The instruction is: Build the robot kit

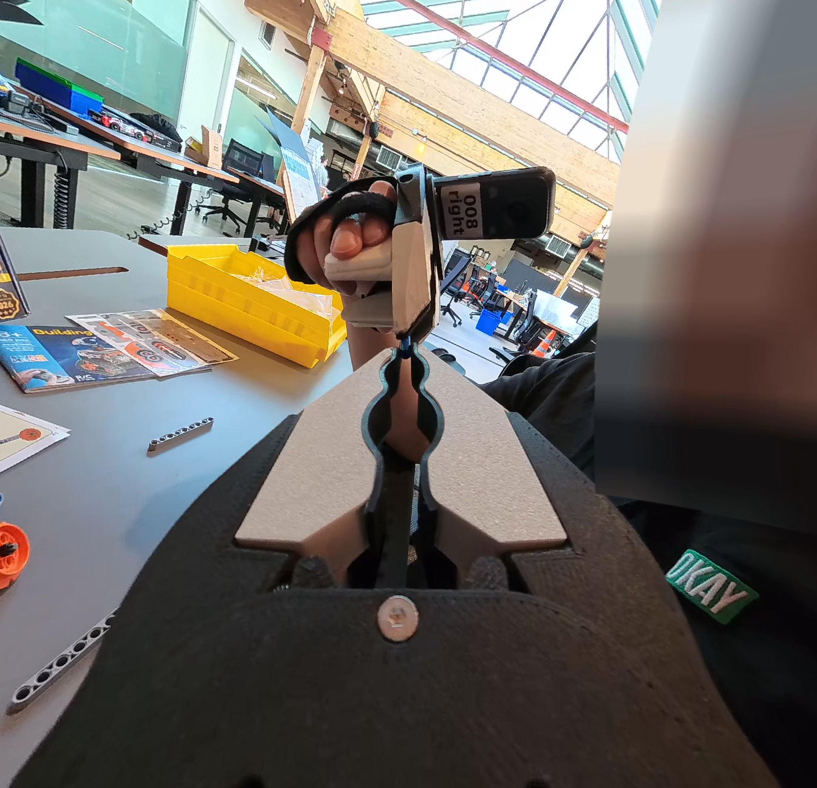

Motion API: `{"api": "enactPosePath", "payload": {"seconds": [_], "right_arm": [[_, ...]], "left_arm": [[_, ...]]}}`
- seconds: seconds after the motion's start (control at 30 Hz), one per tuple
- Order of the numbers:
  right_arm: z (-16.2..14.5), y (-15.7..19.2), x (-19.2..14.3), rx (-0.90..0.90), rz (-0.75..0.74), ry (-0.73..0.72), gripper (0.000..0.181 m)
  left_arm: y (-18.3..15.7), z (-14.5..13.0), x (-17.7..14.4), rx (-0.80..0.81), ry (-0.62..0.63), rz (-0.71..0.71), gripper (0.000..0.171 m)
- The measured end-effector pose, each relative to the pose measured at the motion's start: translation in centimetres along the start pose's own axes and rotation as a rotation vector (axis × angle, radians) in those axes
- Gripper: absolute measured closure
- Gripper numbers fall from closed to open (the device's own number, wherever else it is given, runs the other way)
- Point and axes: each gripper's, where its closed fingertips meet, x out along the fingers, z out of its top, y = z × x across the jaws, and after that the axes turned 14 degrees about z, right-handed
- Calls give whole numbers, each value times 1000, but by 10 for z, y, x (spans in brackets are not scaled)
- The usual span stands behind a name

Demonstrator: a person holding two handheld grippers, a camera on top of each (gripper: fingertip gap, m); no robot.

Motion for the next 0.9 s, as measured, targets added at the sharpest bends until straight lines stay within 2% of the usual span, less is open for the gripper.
{"api": "enactPosePath", "payload": {"seconds": [0.37,0.47,0.53,0.6,0.73,0.83,0.9], "right_arm": [[-1,2,3,12,28,6,177],[-4,2,4,8,25,32,177],[-4,2,2,9,24,27,177],[-4,2,0,12,24,24,177],[-7,0,-1,18,15,35,177],[-12,-2,-2,24,4,50,177],[-16,-3,-1,43,6,61,177]], "left_arm": [[1,-3,-1,-1,22,-5,169],[6,9,-9,26,-40,28,149],[18,13,-20,99,-62,105,147],[34,8,-29,174,-27,195,147],[74,-30,-43,269,176,369,141],[118,-50,-56,417,237,610,142],[137,-74,-62,482,339,683,142]]}}
